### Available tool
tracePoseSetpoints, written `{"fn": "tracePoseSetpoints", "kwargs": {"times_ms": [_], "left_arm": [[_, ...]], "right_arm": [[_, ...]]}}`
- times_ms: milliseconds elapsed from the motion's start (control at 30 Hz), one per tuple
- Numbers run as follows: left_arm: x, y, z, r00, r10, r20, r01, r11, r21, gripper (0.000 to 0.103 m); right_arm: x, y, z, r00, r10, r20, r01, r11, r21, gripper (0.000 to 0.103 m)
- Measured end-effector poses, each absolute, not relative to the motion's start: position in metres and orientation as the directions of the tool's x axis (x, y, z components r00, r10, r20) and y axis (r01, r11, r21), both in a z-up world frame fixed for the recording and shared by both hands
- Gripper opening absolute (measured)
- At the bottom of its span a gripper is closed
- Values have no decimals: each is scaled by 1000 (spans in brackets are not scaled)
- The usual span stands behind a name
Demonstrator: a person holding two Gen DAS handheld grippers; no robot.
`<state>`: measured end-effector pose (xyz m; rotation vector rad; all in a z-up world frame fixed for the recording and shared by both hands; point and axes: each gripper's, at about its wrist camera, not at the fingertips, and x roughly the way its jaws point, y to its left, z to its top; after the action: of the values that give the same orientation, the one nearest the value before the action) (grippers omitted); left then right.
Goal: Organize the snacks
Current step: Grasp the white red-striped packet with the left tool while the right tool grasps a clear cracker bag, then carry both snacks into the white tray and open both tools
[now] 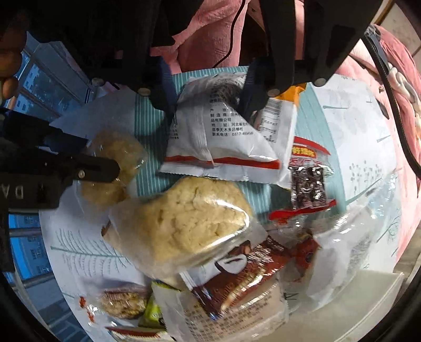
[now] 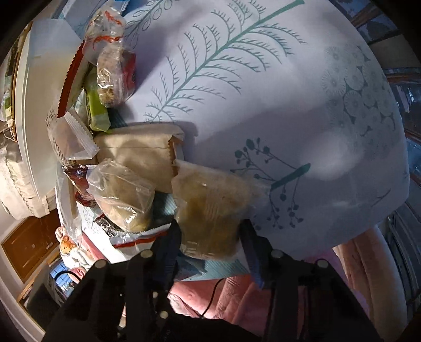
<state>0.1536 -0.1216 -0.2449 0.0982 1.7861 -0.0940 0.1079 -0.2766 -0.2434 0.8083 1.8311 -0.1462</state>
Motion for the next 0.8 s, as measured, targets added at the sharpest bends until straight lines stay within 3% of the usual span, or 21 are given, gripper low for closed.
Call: {"fn": "tracePoseSetpoints", "kwargs": {"times_ms": [67, 500, 800], "left_arm": [[158, -119, -239, -218, 4, -976, 100, 995, -19, 32], [187, -100, -170, -140, -15, -990, 47, 999, -22, 31], [189, -74, -111, -26, -21, -999, 26, 999, -22, 31]], "right_arm": [[110, -279, -243, -205, 457, -866, 587, 765, 264, 42], [117, -305, -203, -195, 466, -863, 535, 788, 305, 40], [123, -300, -151, -39, 442, -896, 451, 808, 379, 40]]}}
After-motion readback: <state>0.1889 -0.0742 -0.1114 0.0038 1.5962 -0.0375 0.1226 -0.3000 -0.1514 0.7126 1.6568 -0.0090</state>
